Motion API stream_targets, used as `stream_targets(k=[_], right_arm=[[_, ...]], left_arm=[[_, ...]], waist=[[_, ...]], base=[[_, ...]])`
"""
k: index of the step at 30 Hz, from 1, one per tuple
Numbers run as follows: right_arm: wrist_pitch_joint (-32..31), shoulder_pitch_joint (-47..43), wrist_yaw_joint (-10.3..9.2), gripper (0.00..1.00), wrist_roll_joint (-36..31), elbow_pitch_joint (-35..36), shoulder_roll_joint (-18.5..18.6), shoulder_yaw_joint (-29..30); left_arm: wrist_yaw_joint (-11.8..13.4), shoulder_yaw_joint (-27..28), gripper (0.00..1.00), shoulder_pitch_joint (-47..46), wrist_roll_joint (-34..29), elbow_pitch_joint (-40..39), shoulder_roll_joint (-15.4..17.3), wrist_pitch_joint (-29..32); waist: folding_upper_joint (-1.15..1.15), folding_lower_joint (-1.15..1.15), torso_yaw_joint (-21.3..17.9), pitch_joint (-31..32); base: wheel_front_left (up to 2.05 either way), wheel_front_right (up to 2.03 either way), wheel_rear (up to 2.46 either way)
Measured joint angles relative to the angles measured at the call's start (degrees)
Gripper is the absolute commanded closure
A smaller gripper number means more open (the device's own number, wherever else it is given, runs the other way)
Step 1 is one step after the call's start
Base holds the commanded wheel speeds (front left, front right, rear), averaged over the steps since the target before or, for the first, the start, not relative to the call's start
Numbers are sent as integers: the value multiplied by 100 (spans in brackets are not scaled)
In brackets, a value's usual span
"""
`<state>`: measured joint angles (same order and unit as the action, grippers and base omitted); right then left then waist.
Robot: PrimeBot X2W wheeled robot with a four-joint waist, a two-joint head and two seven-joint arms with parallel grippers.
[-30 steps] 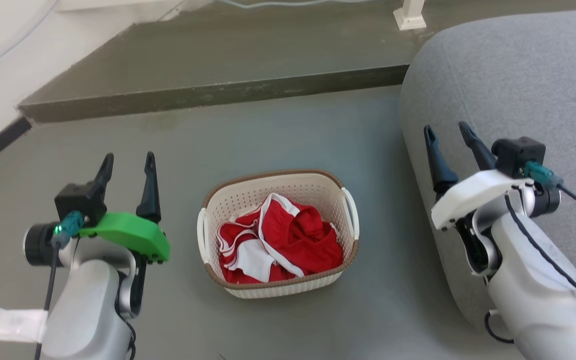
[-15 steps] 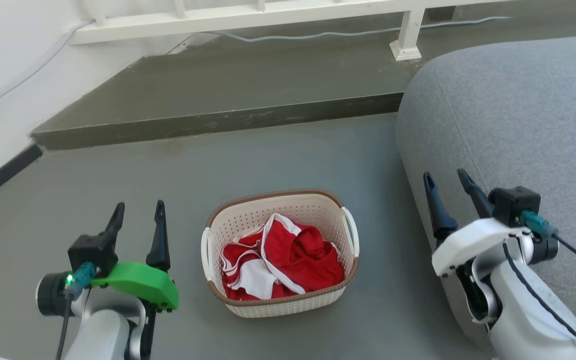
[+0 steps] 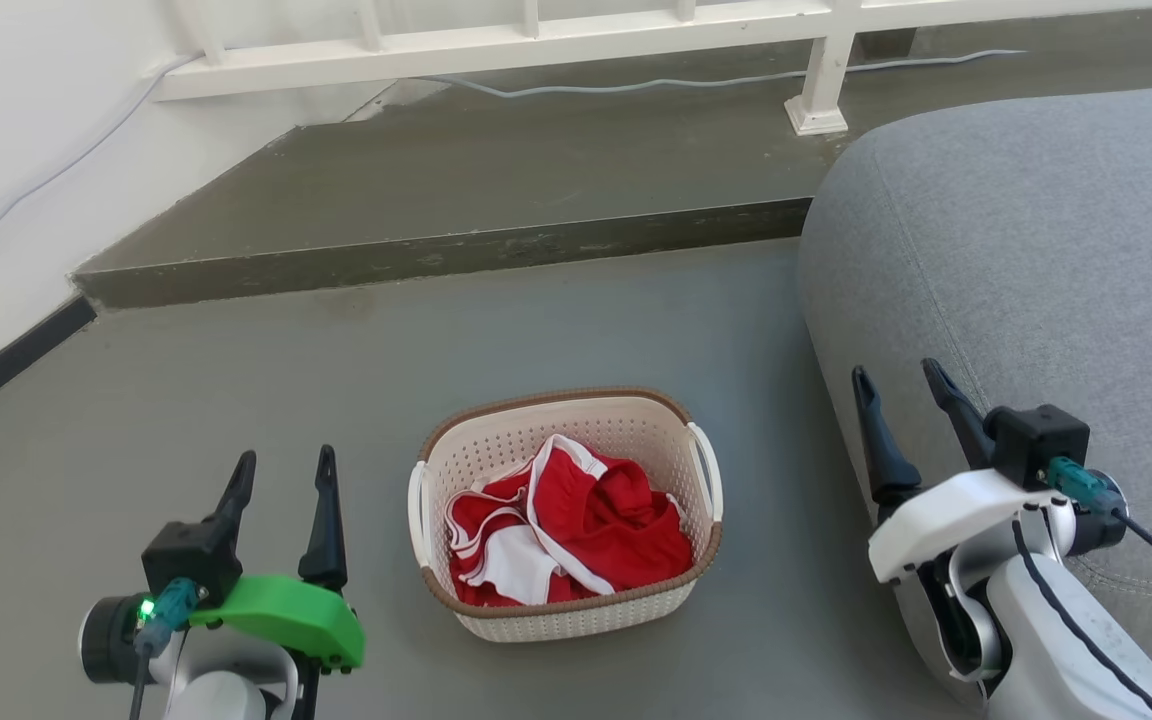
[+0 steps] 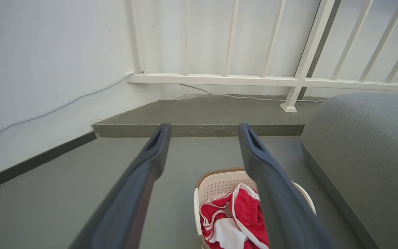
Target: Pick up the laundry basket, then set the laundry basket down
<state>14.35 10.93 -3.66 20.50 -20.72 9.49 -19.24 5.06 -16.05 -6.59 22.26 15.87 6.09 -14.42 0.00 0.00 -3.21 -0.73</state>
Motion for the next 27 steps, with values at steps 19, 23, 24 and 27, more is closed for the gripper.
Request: stream_targets(k=[19, 23, 24, 27], right_arm=[[0, -345, -100, 0, -158, 238, 157, -111], [-1, -355, -101, 0, -158, 304, 166, -104], [-2, -360, -101, 0, -158, 315, 167, -104], [-3, -415, -104, 0, -158, 356, 175, -101]], left_arm=[[56, 85, 0, 346, -144, -369, 7, 25], [59, 99, 0, 403, -145, -438, 8, 35], [59, 103, 0, 424, -146, -464, 8, 62], [87, 109, 0, 432, -160, -521, 7, 80]], waist=[[0, 0, 1, -68], [0, 0, 5, -88], [0, 0, 5, -91], [0, 0, 6, -99]], base=[[0, 0, 0], [0, 0, 0], [0, 0, 0], [0, 0, 0]])
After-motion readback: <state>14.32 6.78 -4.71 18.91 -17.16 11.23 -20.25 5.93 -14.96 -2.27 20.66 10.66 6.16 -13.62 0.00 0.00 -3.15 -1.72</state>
